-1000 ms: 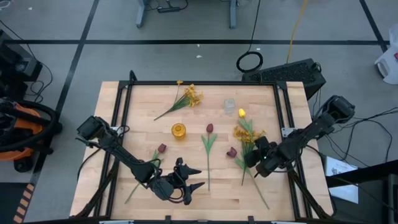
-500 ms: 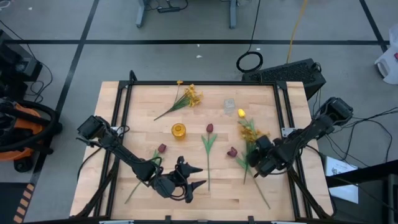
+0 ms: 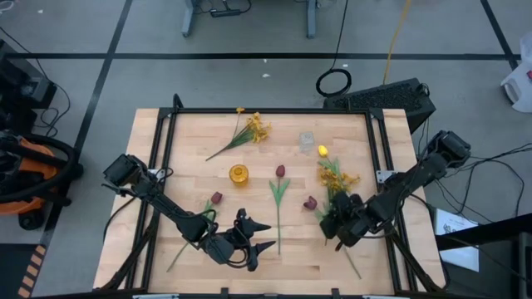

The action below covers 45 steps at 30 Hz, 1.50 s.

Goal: Sort flowers into vase by color
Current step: Adjust the bottom yellow flowers

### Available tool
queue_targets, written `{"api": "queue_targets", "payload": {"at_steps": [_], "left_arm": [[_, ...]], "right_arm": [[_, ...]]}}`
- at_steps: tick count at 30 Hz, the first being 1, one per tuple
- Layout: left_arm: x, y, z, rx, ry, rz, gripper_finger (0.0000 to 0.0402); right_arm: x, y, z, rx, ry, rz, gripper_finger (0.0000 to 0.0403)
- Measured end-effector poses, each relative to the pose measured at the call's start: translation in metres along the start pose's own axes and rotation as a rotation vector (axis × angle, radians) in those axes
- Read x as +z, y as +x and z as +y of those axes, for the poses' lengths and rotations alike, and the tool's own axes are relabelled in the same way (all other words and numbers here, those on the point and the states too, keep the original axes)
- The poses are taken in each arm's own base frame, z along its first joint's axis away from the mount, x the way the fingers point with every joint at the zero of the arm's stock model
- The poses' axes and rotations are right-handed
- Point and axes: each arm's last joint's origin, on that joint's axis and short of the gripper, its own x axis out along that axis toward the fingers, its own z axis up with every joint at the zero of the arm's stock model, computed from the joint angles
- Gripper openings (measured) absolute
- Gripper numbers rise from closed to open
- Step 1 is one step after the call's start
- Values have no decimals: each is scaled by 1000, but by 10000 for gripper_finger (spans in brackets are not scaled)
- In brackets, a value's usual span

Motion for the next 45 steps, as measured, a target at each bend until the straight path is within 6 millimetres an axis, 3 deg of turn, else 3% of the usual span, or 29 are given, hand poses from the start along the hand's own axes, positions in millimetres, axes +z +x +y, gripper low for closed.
{"api": "queue_targets", "payload": {"at_steps": [12,17,29,45], "left_arm": [[0,0,0,-3,3,4,241],[0,0,0,-4,3,5,241],[-1,-3,-4,-19,-14,2,241],[-12,-28,-26,-55,-87,-28,241]], "right_arm": [[-30,4,38,-97,-10,146,152],[-36,11,37,-241,-45,135,152],[-41,28,39,-250,-33,45,149],[-49,37,34,-326,-94,84,7]]}}
